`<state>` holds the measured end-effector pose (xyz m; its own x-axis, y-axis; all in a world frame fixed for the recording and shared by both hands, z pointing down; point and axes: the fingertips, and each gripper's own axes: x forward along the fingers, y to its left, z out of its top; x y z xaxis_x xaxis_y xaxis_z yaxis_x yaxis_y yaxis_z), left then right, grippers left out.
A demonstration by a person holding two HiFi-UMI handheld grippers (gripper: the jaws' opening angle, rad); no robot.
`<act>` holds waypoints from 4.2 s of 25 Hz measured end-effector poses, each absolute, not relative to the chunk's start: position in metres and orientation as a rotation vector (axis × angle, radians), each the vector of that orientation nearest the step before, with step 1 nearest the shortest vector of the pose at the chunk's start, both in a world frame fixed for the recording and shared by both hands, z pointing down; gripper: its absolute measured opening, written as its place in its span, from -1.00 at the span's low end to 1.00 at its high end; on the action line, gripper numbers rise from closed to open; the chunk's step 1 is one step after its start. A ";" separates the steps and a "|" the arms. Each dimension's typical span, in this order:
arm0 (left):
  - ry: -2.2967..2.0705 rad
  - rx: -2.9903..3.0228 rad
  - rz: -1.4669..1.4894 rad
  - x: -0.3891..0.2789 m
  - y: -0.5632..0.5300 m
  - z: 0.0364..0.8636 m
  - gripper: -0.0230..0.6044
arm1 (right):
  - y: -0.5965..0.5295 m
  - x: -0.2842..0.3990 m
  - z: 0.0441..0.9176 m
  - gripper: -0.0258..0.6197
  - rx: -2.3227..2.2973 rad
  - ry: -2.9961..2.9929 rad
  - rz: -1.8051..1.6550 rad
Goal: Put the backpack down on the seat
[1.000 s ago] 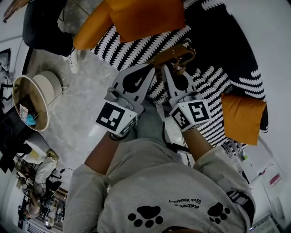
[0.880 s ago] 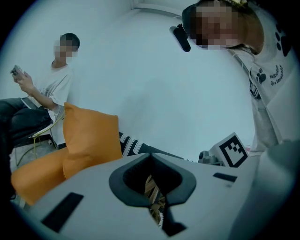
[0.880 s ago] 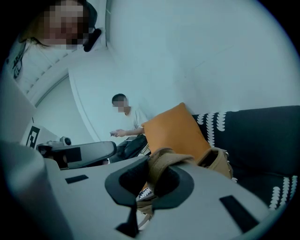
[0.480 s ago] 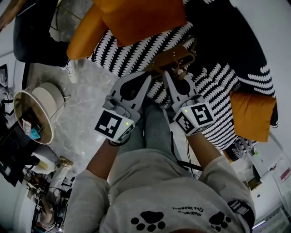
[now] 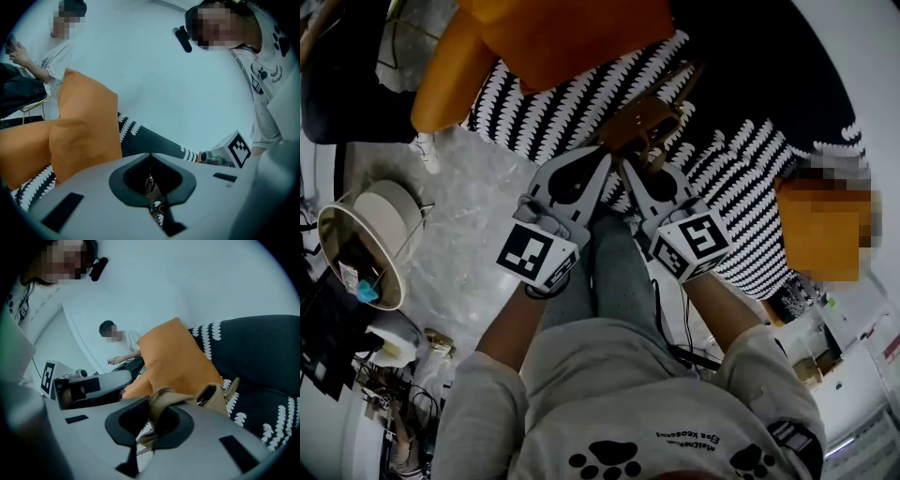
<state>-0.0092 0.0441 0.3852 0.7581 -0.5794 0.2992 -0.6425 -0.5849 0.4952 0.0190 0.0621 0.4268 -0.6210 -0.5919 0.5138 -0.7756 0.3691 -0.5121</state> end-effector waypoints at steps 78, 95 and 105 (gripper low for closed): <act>-0.698 2.446 0.158 0.022 0.058 0.275 -0.87 | 0.062 0.093 0.324 -0.74 1.769 -1.940 1.091; -0.739 2.489 0.061 0.005 0.072 0.171 -0.87 | 0.090 0.078 0.223 -0.82 1.755 -2.057 1.067; -0.765 2.542 0.017 0.001 0.089 0.123 -0.87 | 0.102 0.070 0.149 -0.82 1.755 -2.230 0.902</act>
